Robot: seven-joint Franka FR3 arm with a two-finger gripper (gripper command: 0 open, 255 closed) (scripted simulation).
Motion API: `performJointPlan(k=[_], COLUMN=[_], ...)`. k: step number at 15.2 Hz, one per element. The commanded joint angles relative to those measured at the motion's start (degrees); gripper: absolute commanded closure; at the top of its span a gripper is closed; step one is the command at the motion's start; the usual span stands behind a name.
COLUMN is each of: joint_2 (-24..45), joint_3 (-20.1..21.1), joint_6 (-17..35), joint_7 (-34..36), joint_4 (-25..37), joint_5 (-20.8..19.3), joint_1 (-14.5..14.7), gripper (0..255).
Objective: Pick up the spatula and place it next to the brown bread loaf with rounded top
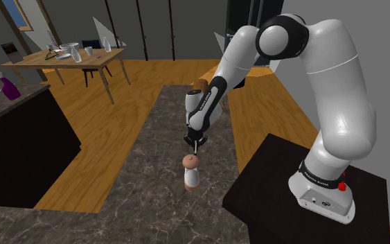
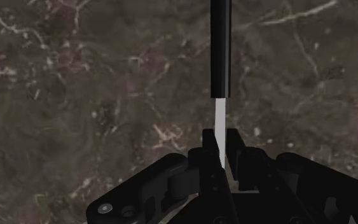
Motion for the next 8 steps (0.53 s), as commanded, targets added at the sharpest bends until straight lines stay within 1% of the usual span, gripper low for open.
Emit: performJointPlan(k=[1,8], joint_2=[-0.8,-6.1], joint_3=[0.1,0.6], joint_6=[-0.5,-4.3], joint_7=[0.0,-0.1], joint_4=[-0.3,-1.7], joint_5=[0.1,0.5], joint_1=[-0.1,-0.5], gripper=[255,255])
